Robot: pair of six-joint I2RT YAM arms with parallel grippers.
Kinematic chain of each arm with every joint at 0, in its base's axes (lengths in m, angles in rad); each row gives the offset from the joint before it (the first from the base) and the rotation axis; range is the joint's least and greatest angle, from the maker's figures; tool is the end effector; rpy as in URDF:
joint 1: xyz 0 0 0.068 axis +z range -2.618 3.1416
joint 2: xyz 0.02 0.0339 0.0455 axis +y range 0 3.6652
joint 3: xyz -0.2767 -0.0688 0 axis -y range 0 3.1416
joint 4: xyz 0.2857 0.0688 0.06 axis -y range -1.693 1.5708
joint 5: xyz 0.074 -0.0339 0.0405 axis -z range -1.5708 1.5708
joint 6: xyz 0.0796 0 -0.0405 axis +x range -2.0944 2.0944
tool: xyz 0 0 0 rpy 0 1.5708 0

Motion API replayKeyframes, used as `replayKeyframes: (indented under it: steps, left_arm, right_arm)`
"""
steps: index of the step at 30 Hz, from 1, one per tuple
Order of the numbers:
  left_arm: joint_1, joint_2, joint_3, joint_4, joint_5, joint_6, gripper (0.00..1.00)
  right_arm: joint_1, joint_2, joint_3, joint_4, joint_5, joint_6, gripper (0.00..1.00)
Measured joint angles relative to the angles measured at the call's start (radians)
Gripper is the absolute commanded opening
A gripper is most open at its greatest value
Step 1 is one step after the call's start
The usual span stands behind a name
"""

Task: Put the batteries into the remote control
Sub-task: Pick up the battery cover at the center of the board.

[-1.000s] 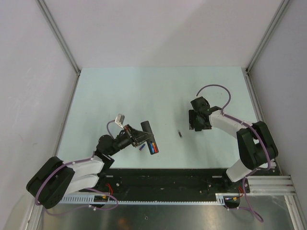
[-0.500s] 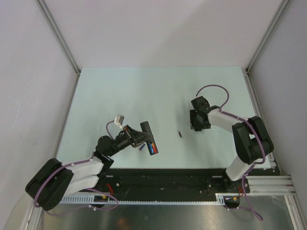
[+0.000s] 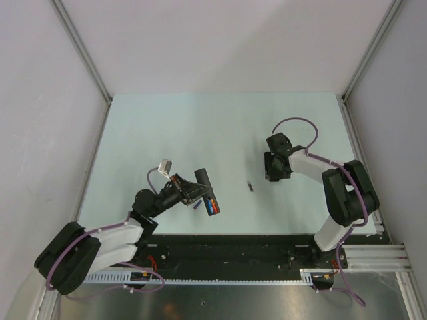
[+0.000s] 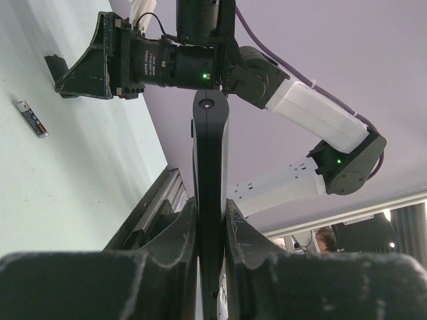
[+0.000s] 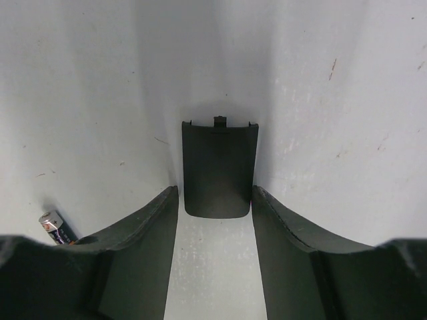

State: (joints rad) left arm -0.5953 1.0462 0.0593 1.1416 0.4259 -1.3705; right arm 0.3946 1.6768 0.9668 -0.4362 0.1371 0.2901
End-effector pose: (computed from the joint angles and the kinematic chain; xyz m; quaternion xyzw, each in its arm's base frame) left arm 0.1751 -0.1583 0.1703 -0.0916 0.6492 -0.6940 0.2974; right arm 0.3439 0.1314 0.1086 -0.0365 0.9747 0.0075 0.2205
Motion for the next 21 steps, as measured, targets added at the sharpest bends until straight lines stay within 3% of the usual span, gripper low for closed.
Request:
replayKeyframes:
  steps: [11, 21]
  left_arm:
    - [0.000, 0.000, 0.000, 0.000, 0.000, 0.000, 0.00]
    - [0.000, 0.040, 0.019, -0.002, -0.004, -0.002, 0.00]
  right_arm:
    - [-0.003, 0.007, 0.008, -0.001, -0.004, -0.003, 0.32]
    - [0.011, -0.066, 0.008, -0.050, -0.013, 0.021, 0.31]
